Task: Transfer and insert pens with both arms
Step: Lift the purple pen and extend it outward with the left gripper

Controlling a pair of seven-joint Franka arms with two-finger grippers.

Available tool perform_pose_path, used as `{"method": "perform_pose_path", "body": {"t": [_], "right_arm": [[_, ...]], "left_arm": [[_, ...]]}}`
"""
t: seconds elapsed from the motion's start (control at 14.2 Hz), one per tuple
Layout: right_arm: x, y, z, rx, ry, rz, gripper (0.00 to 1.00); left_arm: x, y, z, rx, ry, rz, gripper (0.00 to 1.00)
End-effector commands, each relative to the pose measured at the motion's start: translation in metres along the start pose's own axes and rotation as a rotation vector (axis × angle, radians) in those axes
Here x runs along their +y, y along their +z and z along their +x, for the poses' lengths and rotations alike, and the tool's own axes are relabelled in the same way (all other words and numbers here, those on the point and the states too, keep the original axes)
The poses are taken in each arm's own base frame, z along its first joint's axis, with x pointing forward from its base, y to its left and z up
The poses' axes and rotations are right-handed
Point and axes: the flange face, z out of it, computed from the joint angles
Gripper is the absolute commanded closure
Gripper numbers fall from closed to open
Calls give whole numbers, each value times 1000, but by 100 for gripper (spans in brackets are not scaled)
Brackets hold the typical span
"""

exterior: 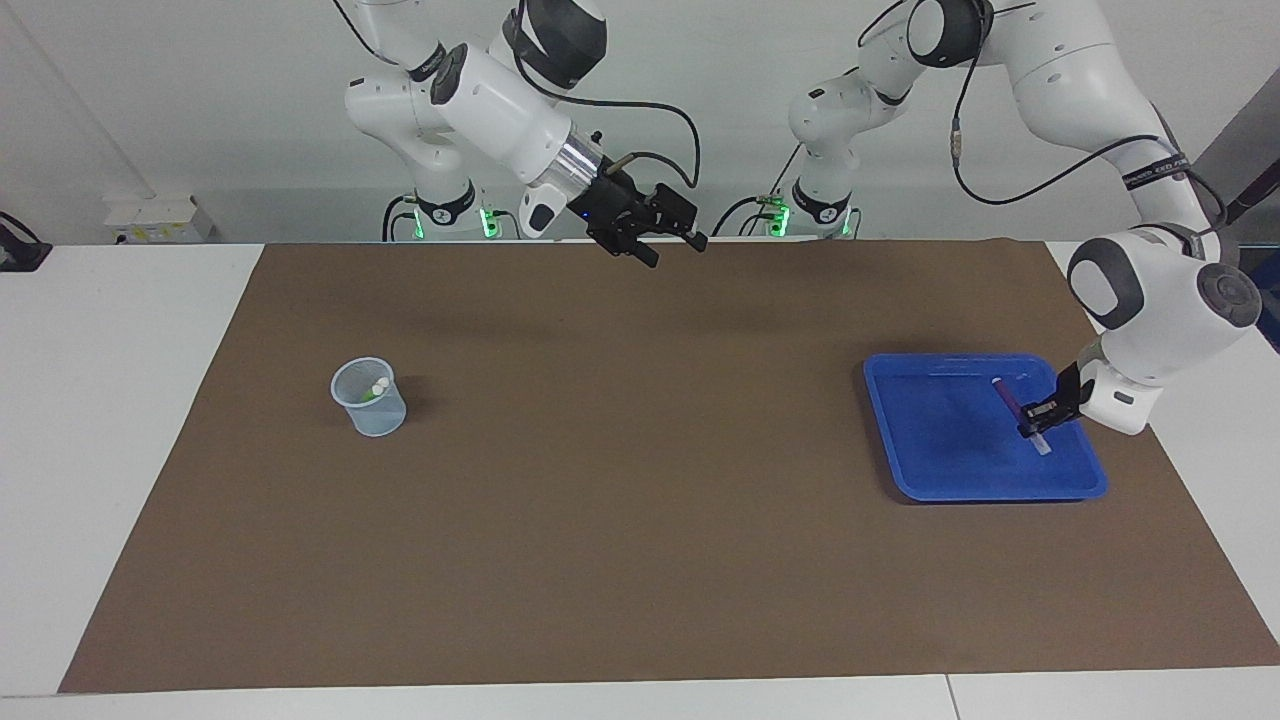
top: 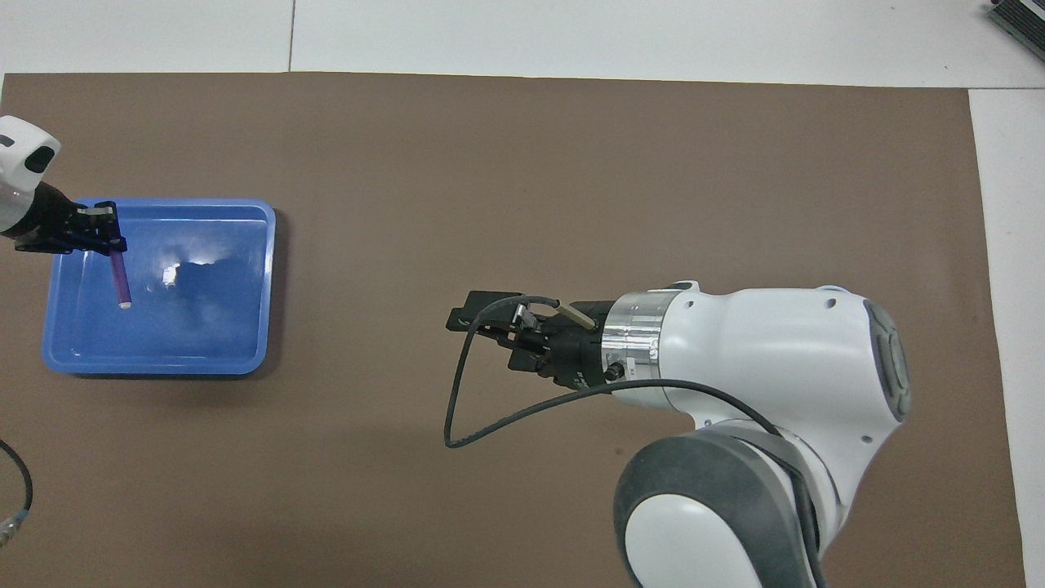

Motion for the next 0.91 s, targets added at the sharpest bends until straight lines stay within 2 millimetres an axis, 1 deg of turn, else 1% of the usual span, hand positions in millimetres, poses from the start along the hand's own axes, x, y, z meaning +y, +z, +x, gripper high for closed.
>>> {"method": "perform_pose_path", "body": {"t": [0.0,0.14,0.35,0.63,0.7,0.84], "right_arm": [[-1,1,-1,5,24,24,0],[-1,1,-1,5,24,24,0],[-5,-1,-2,-2,54,46,0],[-10,-1,-2,-5,62,59,0],[-13,3,-8,-5,51,61,0],[-20,10,-16,42,39,91,0]], "left_arm": [[21,-46,-21,-14,-180,-68,100],[35,-76,-39,-33,-309,-112,100],[50,-118,-64,-74,-509,-205,100],[66,-160,-95,-141,-786,-315,100],[71,-168,-102,-160,-852,-327,100],[90,-182,-121,-174,-946,-332,100]]}}
